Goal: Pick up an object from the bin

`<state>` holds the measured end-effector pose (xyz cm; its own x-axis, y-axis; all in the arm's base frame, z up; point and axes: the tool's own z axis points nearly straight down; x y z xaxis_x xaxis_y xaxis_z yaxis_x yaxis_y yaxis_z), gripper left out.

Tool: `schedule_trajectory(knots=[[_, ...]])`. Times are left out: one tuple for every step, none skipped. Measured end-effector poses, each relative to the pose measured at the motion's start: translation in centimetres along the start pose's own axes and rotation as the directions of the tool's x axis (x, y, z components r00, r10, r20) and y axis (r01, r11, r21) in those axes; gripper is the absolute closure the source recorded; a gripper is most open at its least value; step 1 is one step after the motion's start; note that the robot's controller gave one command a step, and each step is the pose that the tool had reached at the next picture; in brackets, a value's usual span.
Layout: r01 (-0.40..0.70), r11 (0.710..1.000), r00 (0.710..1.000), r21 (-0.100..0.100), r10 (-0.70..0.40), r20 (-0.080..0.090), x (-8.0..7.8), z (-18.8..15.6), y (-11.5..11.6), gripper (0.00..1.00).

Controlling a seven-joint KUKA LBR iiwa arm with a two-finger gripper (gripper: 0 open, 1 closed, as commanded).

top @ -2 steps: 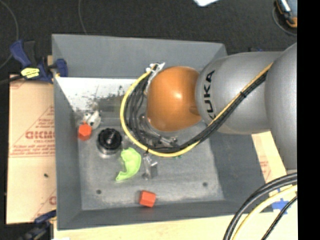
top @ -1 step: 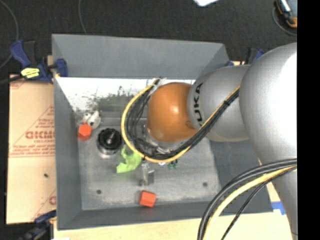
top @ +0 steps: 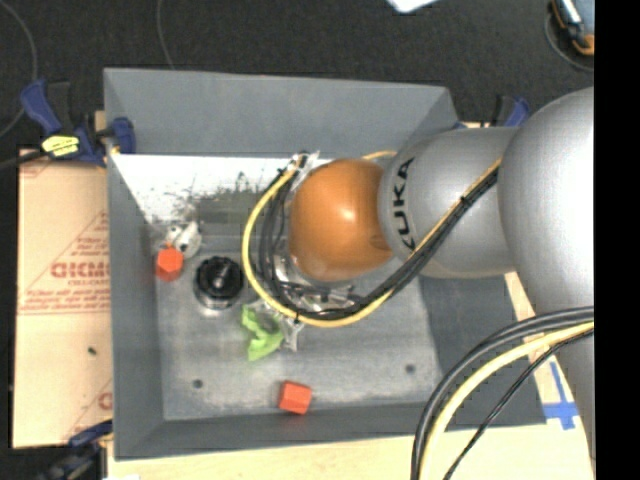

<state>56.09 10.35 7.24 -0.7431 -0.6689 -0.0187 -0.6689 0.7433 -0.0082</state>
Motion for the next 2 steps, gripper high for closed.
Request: schedule_trajectory(knots=[[-0.001,1.000,1.000,0.000,0.001,0.000,0.00,0.00,0.01,1.00],[-0.001,1.000,1.000,-0.001,0.001,0.000,0.00,0.00,0.01,1.00]])
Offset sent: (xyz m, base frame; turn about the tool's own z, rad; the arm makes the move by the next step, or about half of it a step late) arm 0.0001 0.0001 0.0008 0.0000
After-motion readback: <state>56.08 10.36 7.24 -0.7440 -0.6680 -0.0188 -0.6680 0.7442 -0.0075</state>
